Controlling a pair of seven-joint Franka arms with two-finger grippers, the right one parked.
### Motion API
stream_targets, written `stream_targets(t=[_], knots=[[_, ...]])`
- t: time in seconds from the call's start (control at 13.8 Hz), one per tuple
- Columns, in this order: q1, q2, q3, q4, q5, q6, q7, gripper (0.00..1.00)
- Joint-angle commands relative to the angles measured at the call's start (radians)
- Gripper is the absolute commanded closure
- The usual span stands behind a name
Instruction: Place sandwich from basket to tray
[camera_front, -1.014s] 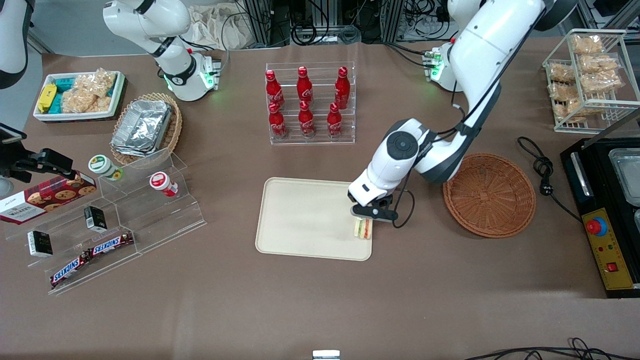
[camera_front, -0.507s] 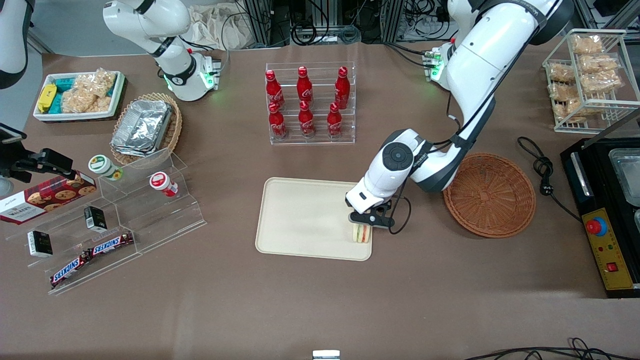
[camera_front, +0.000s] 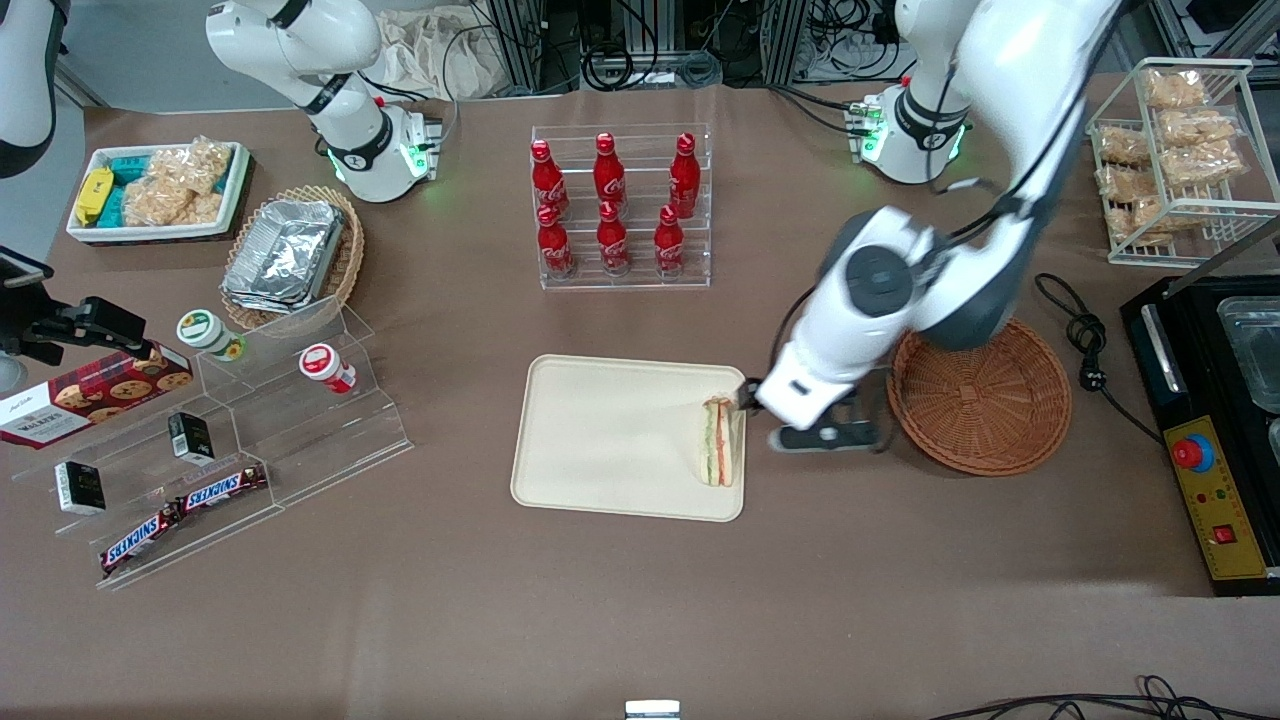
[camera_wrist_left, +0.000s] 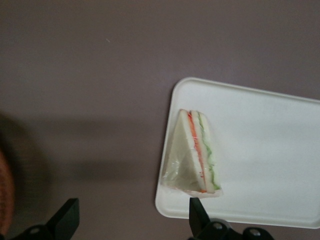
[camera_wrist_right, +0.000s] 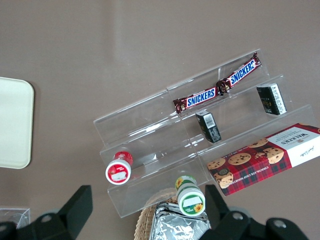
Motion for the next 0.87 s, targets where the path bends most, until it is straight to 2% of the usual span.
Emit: stream_targets(t=[0.0, 0.22, 0.51, 0.58, 0.8], knots=[[0.095, -0.156, -0.002, -0.017, -0.124, -0.184, 0.167, 0.01], [0.183, -0.248, 0.008, 0.025, -0.137, -0.405, 0.293, 0.01], [0.087, -0.370, 0.287, 0.051, -0.148, -0.620, 0.450, 0.01], [0.077, -0.379, 0.314, 0.057, -0.146, -0.633, 0.479, 0.01], [0.067, -0.368, 0.315, 0.109, -0.123, -0.636, 0.465, 0.01]])
